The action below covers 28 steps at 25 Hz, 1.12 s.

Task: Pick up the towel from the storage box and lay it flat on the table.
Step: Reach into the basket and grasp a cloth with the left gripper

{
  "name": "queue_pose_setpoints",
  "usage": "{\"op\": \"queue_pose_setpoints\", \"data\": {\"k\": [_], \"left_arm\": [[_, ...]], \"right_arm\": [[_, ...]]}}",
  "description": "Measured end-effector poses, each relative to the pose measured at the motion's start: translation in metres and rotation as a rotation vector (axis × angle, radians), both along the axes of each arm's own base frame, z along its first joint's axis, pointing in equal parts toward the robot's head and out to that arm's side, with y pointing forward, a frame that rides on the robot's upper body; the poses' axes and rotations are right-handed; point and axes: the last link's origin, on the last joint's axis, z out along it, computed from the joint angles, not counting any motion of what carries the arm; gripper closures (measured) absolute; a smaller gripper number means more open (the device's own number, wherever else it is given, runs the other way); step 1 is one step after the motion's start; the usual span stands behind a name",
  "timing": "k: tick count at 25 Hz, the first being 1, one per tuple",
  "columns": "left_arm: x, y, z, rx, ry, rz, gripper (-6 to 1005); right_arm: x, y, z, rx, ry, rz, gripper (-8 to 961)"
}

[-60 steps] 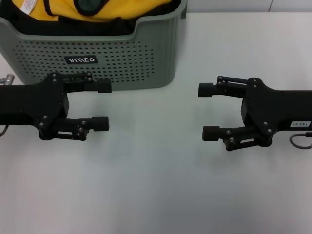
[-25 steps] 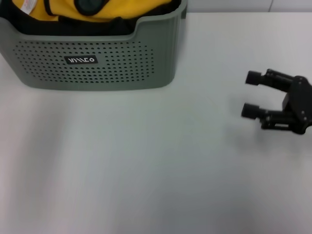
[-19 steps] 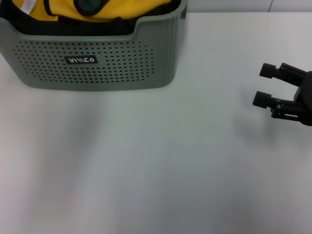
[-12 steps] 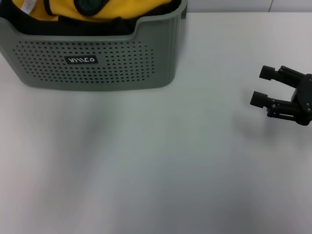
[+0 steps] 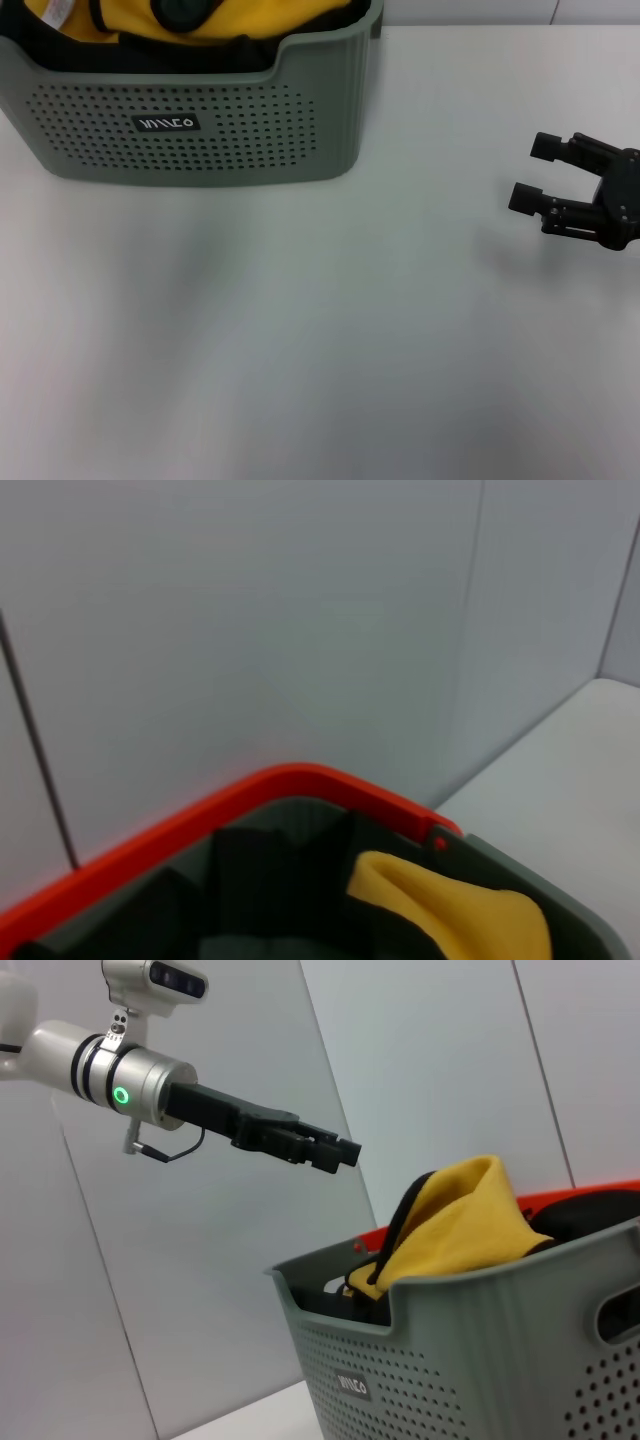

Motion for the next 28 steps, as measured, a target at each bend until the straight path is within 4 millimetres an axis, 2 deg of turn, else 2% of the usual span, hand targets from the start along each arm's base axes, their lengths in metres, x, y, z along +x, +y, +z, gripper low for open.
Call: {"op": "queue_pose_setpoints", "data": {"k": [4, 7, 13, 20, 28], "left_arm": [[-0.004, 0.004, -0.012, -0.049, -0.024, 0.021, 360], [-0.012, 0.015, -0.029, -0.091, -0.019, 0.054, 363], [-0.022, 0.029, -0.045, -0.109, 0.016, 0.098, 378], [-0.024, 0.036, -0.056, -0.127, 0.020, 0.111, 395], [-0.027, 0.043, -0.056, -0.089, 0.032, 0.123, 416]], "right_arm": [[0.000, 0.000, -0.001, -0.001, -0.002, -0.001, 68], [0.000, 0.000, -0.001, 0.000, -0.002, -0.003, 68], [0.004, -0.003, -0.001, 0.001, -0.002, -0.016, 68], [0.006, -0.004, 0.000, 0.003, -0.001, -0.023, 68], [0.009, -0.006, -0.001, 0.003, -0.002, -0.031, 68]]}}
